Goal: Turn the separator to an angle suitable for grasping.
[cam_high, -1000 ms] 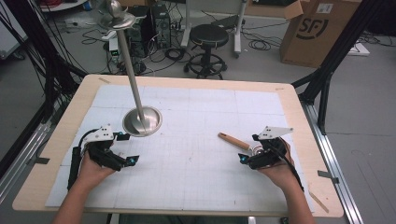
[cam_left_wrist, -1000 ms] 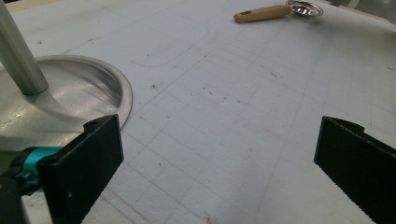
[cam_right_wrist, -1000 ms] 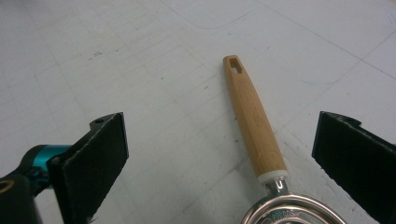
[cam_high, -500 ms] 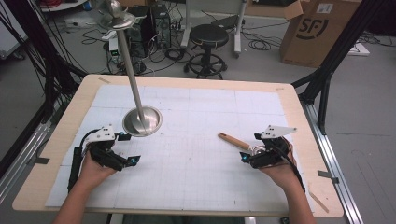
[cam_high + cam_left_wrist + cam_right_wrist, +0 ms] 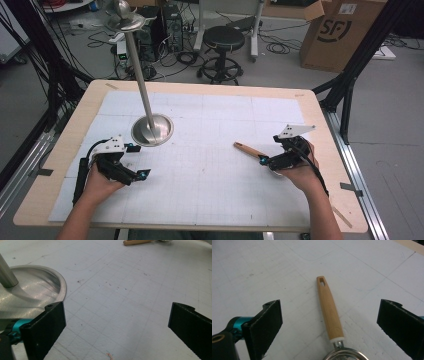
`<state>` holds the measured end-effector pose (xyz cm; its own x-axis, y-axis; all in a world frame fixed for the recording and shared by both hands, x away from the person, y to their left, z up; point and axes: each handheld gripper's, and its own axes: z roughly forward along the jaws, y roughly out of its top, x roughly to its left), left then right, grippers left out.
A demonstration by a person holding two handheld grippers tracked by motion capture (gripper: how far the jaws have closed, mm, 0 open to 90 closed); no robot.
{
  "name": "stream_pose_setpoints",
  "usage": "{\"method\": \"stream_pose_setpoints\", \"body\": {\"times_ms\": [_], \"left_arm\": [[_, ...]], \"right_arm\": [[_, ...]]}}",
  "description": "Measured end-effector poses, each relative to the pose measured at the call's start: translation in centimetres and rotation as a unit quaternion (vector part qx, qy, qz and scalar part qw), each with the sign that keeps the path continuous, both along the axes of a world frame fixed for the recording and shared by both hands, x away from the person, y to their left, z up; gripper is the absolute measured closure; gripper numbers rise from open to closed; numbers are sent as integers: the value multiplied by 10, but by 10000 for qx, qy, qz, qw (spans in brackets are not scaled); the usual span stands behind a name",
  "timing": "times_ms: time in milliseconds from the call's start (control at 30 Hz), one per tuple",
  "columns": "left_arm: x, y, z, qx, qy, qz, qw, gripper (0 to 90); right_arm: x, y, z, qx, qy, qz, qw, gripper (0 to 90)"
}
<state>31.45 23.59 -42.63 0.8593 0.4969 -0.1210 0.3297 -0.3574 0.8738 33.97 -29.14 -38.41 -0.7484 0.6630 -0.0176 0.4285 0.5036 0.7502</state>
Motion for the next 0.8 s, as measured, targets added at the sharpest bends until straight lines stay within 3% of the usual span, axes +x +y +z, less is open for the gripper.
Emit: {"method": "stream_pose_setpoints", "body": {"times_ms": [267,367,433,600,800], "left_arm": [[0,0,1,7,-20,-19,10000,19],[-1,0,1,-14,-25,-1,10000,19],[-1,0,1,2,-25,-4,10000,19],[-1,-1,1,16,-42,-22,10000,19],[-1,0,1,29,-24,12,10000,19]], "right_arm": [[16,6,-1,-500,295,89,9983,65],[19,7,-2,-582,358,76,9976,70],[23,9,-1,-758,482,115,9959,153],[28,12,-6,-1002,650,172,9927,165],[33,12,-13,-1237,873,205,9883,261]]}}
